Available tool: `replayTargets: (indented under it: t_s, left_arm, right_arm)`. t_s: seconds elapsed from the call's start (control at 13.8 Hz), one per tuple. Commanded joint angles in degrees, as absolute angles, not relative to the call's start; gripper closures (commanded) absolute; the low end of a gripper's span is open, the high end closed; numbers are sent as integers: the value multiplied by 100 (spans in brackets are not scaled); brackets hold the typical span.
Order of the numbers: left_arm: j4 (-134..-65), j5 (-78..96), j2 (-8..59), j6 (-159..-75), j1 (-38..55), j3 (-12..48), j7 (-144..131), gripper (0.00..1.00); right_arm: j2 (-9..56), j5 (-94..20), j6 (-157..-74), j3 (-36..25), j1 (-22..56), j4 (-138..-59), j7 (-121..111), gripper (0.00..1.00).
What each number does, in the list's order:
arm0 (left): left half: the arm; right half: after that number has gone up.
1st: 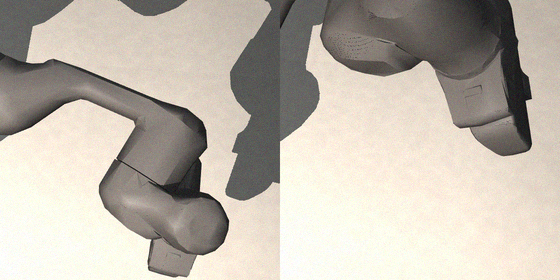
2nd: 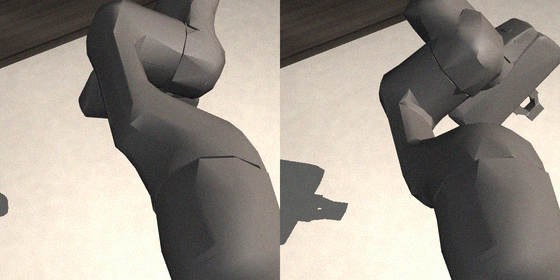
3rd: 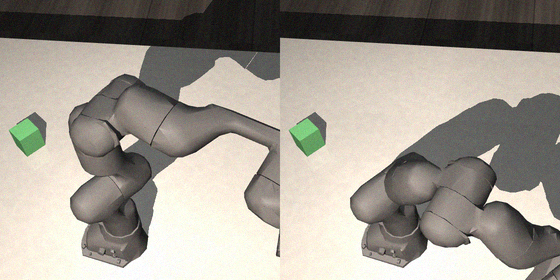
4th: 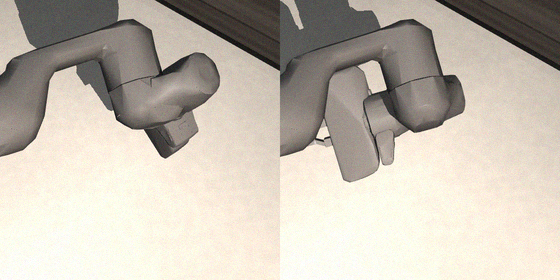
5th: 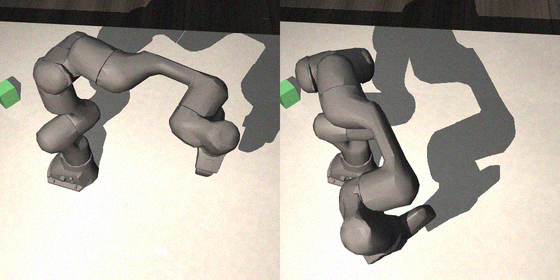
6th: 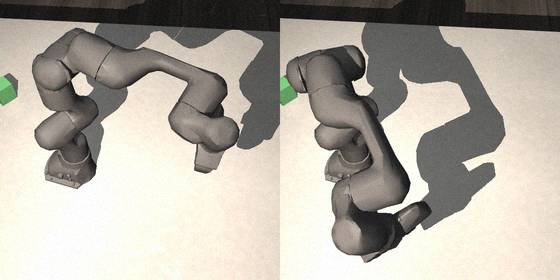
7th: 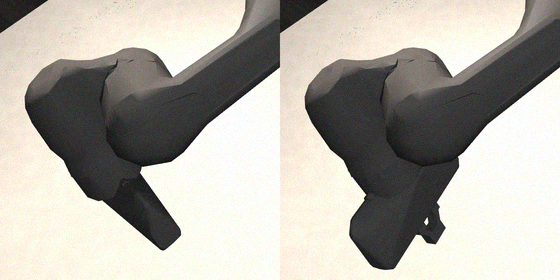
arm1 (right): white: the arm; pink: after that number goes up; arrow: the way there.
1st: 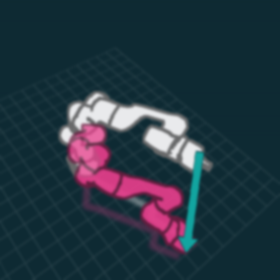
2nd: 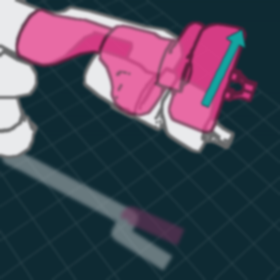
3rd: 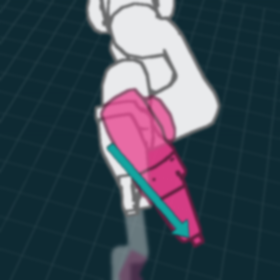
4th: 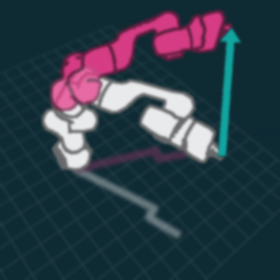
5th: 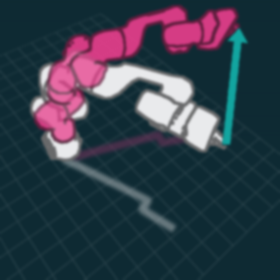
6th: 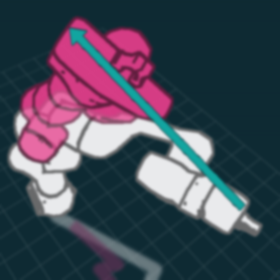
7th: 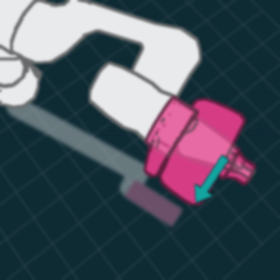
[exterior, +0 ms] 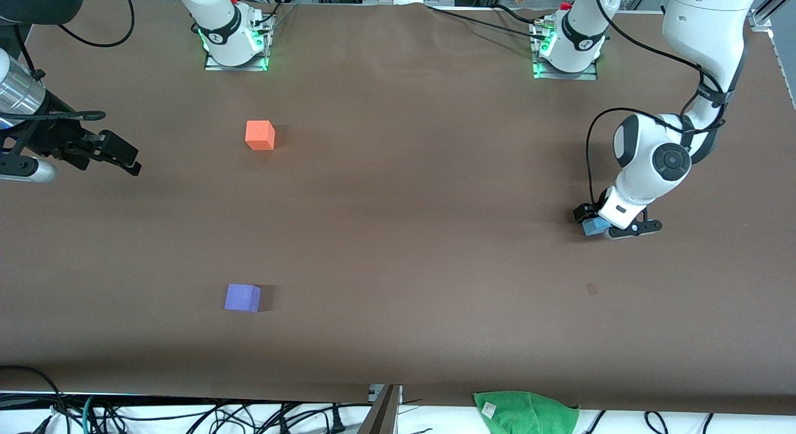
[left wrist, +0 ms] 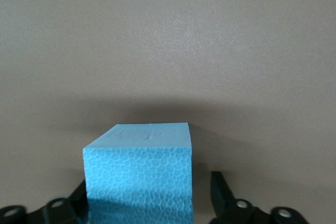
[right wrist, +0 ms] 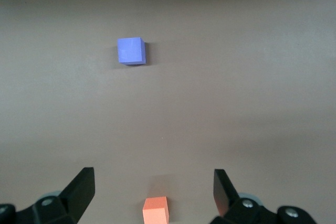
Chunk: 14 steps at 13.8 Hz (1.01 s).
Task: Place blue block between orange and purple blocks
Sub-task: 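Reach the open left gripper down over the light blue block, then close the left gripper on the light blue block and lift it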
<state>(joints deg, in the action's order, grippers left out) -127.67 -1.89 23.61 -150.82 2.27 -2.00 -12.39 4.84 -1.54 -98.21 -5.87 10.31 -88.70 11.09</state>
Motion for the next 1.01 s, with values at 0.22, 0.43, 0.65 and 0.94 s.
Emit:
replayTargets:
  t_s: [0.22,0.43,0.65,0.94]
  left_arm:
    - [-12438,-264,2110,-14986,193,-167,-803,79]
    - [-11719,-264,1978,-13821,272,-123,-457,79]
    - [-10796,-237,1986,-12493,334,280,-632,79]
    - [-10223,-193,2039,-11830,343,1403,-1553,76]
  right_arm:
    - [475,-237,-9835,-598,1002,-8824,1072,0]
    - [483,-237,-9844,-598,1002,-8824,1081,0]
    - [527,-237,-10037,-589,1019,-8842,1081,0]
    - [571,-237,-10028,-589,1020,-8833,1072,0]
